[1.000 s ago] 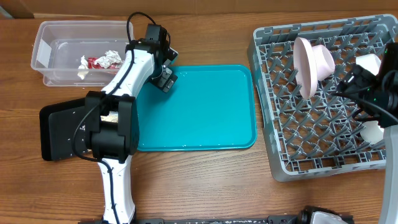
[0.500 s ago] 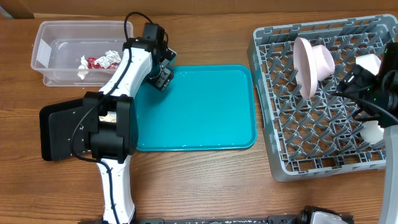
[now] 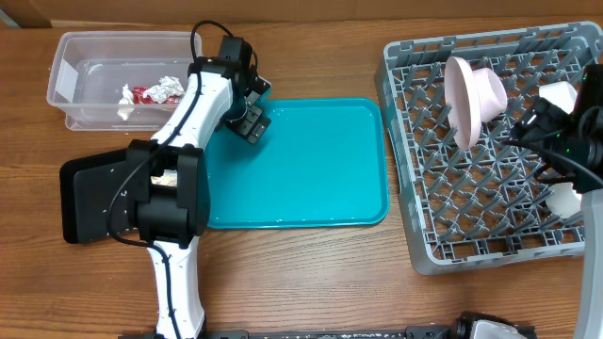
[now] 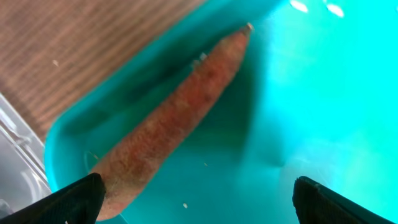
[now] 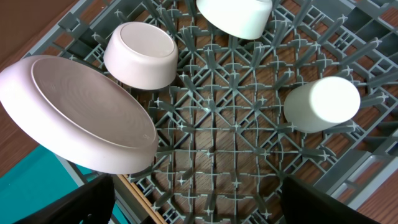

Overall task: Sort waste into correct bins and load items into the dishwasher
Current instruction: 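Grasp the orange carrot on the teal tray with the left gripper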

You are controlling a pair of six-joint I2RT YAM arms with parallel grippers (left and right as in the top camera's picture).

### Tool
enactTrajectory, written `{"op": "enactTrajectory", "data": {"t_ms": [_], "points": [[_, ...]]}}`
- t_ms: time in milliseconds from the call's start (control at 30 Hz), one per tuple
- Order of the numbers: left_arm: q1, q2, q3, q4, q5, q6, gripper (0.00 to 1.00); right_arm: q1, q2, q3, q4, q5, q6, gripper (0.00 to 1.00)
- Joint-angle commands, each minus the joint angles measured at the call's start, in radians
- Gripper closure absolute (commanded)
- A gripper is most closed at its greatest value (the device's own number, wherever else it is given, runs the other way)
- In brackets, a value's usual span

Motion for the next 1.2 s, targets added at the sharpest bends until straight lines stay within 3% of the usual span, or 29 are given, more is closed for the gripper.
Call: {"op": "enactTrajectory", "data": {"t_ms": [0,400,500,667,767,800,833,867,900,933,1000,1167], "points": [[-0.001,0.039,-0.018,0.031,0.059,-0.005,0.00,-0.004,0.003,0.006,0.006,0.002,-0.006,0.13],[-0.001,0.039,-0.018,0.089,0.039,-0.006,0.00,-0.004,0.003,0.006,0.006,0.002,-0.006,0.13],[-0.001,0.039,-0.018,0.083,0.039,-0.026,0.04,-0.004,0.003,0.006,0.006,0.002,-0.006,0.13],[-0.001,0.039,-0.018,0.066,0.046,-0.032,0.21,-0.004,0.003,0.006,0.005,0.002,-0.006,0.13],[-0.001,0.039,-0.018,0.065,0.046,-0.032,0.41,-0.004,0.003,0.006,0.005,0.002,-0.006,0.13],[-0.001,0.039,-0.018,0.065,0.046,-0.032,0.58,-0.004,0.003,0.006,0.005,0.002,-0.006,0.13],[-0.001,0.039,-0.018,0.065,0.046,-0.032,0.64,-0.004,0.003,0.006,0.005,0.002,-0.006,0.13],[-0.001,0.039,-0.018,0.065,0.046,-0.032,0.58,-0.004,0.003,0.006,0.005,0.002,-0.006,0.13],[-0.001,0.039,-0.019,0.065,0.047,-0.033,0.37,-0.004,0.003,0.006,0.005,0.002,-0.006,0.13],[-0.001,0.039,-0.018,0.064,0.046,-0.042,0.35,-0.004,0.003,0.006,0.005,0.002,-0.006,0.13],[-0.001,0.039,-0.018,0.062,0.049,-0.062,0.43,-0.004,0.003,0.006,0.005,0.002,-0.006,0.13],[-0.001,0.039,-0.018,0.043,0.098,-0.063,0.53,-0.004,0.003,0.006,0.005,0.002,-0.006,0.13]]}}
